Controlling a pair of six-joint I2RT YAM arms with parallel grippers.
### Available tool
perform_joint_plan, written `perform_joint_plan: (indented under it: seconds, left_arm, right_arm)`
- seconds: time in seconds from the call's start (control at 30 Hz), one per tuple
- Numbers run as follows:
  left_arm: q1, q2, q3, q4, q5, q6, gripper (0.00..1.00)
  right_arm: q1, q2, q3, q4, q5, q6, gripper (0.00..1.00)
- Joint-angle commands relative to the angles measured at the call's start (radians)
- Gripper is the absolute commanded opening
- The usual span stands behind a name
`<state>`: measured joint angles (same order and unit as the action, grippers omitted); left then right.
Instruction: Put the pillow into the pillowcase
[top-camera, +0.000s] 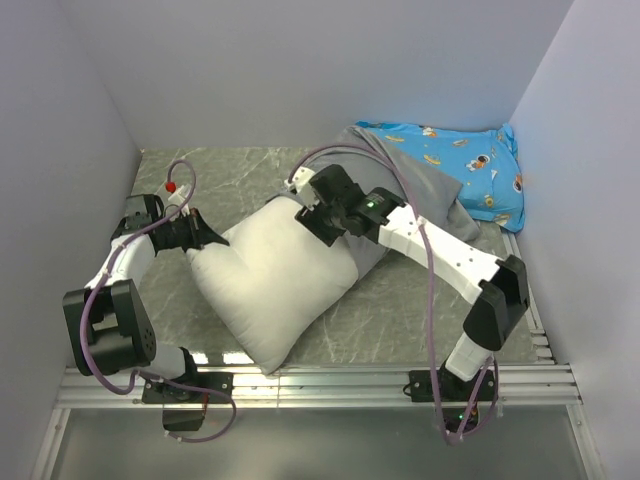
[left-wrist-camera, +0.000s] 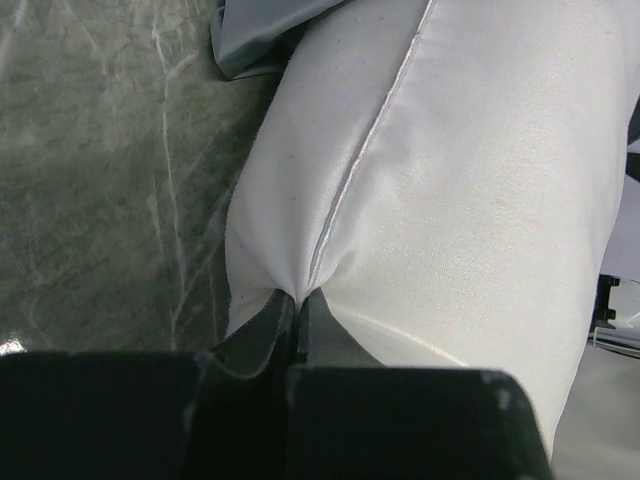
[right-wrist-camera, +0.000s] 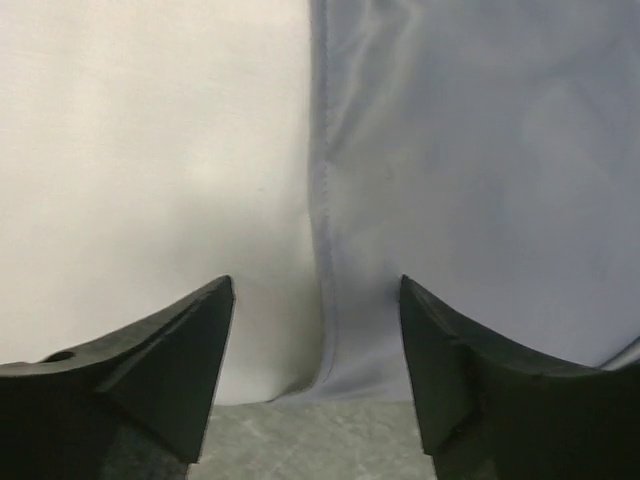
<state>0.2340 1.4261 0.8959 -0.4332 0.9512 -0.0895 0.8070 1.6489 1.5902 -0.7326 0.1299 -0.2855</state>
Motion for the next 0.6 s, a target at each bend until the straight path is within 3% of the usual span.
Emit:
perform_joint_plan:
  seconds: [0.0, 0.17, 0.33, 0.47, 0.5, 0.57]
  left_arm:
    - [-0.002, 0.011, 0.035, 0.011, -0.031, 0.039, 0.01]
    - [-0.002, 0.011, 0.026, 0.019, -0.034, 0.04, 0.0]
    - [-0.002, 0.016, 0.017, 0.034, -0.043, 0.031, 0.01]
    - [-0.002, 0.026, 0.009, 0.091, -0.022, -0.018, 0.0]
    - [-0.004, 0.028, -0.006, 0.109, 0.016, -0.07, 0.0]
    - [-0.002, 0.031, -0.028, 0.17, 0.07, -0.149, 0.01]
  right_arm:
    - [-0.012, 0.052, -0.026, 0.053, 0.184, -0.018, 0.65]
    - [-0.032, 0.066, -0.007, 0.093, 0.287, -0.007, 0.48]
    - [-0.037, 0.043, 0.005, 0.078, 0.269, -0.02, 0.16]
    - [-0.032, 0.015, 0.06, -0.01, 0.021, -0.007, 0.0]
    - [-0.029, 0.017, 0.076, -0.036, -0.169, 0.002, 0.0]
    - [-0.014, 0.032, 0.135, -0.118, -0.394, 0.014, 0.0]
